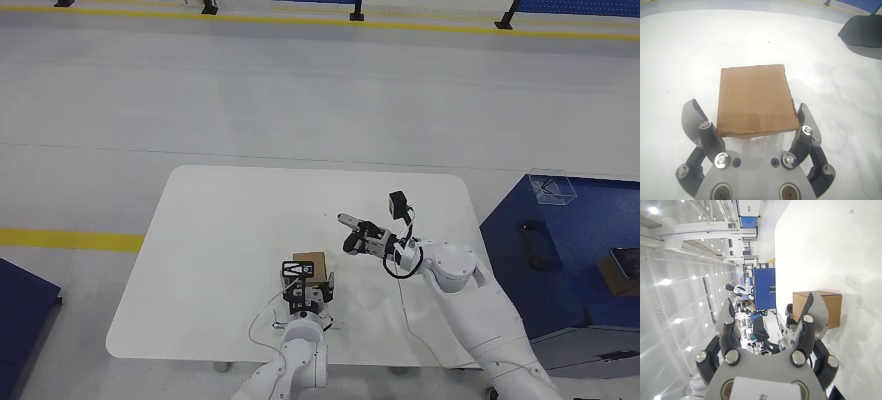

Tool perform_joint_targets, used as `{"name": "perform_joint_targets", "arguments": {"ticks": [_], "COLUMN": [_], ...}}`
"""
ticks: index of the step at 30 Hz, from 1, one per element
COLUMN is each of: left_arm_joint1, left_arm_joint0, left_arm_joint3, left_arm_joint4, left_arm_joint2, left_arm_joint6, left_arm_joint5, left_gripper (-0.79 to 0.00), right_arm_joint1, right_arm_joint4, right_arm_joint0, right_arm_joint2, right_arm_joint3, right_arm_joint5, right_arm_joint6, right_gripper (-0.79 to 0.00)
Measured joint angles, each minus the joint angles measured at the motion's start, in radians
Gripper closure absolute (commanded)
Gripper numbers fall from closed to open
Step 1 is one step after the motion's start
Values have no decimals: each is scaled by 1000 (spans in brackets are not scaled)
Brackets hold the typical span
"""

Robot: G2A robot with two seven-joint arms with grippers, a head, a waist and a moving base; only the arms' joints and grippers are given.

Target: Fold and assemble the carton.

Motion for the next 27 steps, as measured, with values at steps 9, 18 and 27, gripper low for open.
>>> {"name": "perform_joint_targets", "arguments": {"ticks": [9, 18, 27], "left_arm_joint1": [-8, -17, -23], "left_arm_joint0": [7, 14, 21], "left_arm_joint3": [4, 7, 4], "left_arm_joint4": [15, 38, 66], "left_arm_joint2": [-19, -31, -47], "left_arm_joint6": [-9, -12, -25], "left_arm_joint5": [-14, -18, -27], "left_gripper": [-785, -714, -693], "right_arm_joint1": [-1, -2, -4], "right_arm_joint4": [0, -7, -15], "right_arm_joint0": [-3, 0, 8], "right_arm_joint2": [1, -2, -6], "right_arm_joint3": [1, 5, 6], "right_arm_joint5": [3, 6, 13], "right_arm_joint6": [-2, 0, 2], "right_gripper": [-680, -686, -680]}}
